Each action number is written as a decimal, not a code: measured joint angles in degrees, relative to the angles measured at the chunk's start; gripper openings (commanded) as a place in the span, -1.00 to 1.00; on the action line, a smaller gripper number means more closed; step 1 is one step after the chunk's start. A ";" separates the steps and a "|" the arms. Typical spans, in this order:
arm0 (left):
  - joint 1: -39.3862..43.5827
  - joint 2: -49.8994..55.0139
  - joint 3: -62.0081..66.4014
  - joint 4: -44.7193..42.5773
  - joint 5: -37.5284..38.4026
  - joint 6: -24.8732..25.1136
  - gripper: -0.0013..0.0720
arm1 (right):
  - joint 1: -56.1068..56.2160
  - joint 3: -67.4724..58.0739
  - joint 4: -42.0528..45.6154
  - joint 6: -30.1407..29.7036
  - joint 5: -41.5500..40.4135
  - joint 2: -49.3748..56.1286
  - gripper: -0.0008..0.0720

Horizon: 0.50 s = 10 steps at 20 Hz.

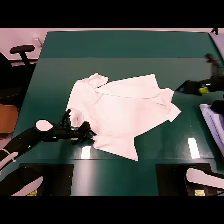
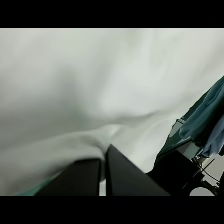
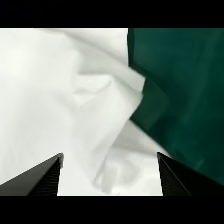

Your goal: Fold the shirts.

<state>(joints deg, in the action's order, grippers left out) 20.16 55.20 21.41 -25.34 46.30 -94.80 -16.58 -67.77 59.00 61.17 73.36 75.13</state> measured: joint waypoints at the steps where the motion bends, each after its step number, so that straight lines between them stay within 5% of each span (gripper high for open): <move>1: -0.46 0.00 0.00 0.07 0.42 0.48 -0.89 | 3.04 0.04 3.65 1.18 1.79 -0.11 0.87; 10: -1.55 0.00 0.00 0.57 1.92 2.16 -0.89 | 18.80 6.12 24.50 18.71 3.13 -5.81 0.86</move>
<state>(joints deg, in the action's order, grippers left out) 18.61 55.20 21.41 -24.77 48.23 -92.64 2.22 -61.65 83.50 79.88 76.49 69.32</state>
